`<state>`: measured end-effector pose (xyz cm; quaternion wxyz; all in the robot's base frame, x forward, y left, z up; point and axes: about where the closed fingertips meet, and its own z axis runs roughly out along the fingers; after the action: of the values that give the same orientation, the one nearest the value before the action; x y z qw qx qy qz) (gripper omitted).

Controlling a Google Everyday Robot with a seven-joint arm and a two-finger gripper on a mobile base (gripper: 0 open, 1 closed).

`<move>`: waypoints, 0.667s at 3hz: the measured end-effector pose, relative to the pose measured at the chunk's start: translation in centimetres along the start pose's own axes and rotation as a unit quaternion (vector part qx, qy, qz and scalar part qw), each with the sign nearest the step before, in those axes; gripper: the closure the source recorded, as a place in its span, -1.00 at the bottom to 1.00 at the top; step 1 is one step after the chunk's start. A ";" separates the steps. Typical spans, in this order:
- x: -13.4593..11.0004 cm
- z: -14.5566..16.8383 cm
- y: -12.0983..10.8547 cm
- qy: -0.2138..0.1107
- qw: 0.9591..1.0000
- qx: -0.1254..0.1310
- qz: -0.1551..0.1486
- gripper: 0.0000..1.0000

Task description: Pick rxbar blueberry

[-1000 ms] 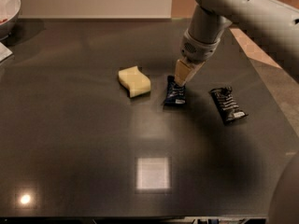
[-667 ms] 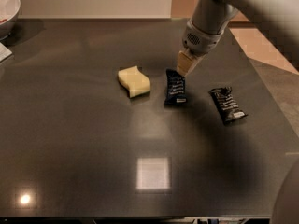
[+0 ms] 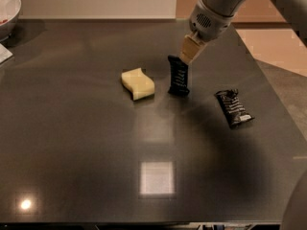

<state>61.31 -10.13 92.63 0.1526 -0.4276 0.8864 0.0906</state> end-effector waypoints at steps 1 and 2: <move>-0.9 -3.1 0.5 -0.022 1.000 0.009 -0.019 1.00; -1.5 -5.6 0.9 -0.037 0.999 0.022 -0.033 1.00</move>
Offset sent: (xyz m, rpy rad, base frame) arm -0.0209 -0.0072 0.0898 0.0112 -0.1287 0.0647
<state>60.44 -10.14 98.42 0.1972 -0.4497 0.8673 0.0817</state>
